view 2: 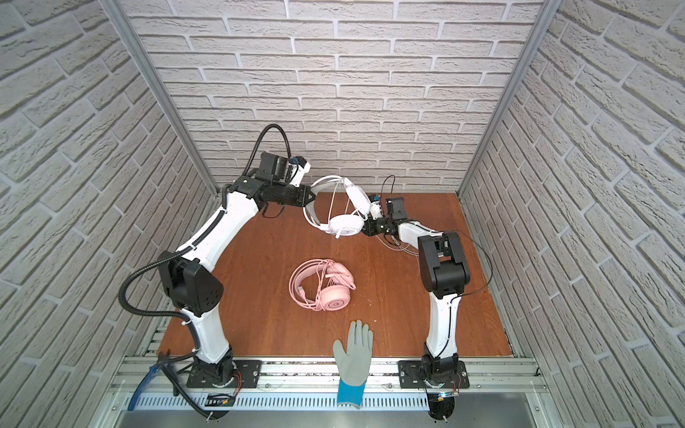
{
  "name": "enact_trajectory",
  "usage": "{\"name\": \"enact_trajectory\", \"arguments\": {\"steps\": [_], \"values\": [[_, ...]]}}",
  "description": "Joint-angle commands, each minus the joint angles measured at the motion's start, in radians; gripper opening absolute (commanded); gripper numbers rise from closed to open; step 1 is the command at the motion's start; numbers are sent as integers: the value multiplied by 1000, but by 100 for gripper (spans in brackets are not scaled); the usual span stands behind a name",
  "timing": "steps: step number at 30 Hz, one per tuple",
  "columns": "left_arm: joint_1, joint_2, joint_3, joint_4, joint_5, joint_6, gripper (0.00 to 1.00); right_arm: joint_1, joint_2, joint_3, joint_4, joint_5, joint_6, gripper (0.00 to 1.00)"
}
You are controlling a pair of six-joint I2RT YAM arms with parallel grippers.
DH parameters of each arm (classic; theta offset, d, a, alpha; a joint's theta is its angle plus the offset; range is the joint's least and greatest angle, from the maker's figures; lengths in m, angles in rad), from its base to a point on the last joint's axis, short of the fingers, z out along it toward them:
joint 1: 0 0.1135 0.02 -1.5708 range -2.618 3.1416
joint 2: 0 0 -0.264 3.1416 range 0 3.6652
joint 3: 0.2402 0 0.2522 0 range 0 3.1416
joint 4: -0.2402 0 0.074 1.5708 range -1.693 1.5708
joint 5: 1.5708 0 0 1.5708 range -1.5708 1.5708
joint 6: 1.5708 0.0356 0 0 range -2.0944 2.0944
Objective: Wrap the headphones
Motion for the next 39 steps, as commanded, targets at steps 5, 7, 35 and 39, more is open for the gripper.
{"name": "enact_trajectory", "arguments": {"steps": [5,7,35,39], "values": [[22,-43,31,165,37,-100,0,7,-3,-14,49,-25,37,26],[27,-41,35,171,29,-112,0,7,-1,-15,46,-25,37,26],[86,-73,-146,382,-356,-375,0,46,-142,-190,44,9,17,13],[100,-95,-220,437,-400,-458,0,83,-221,-211,-37,73,-55,12]]}}
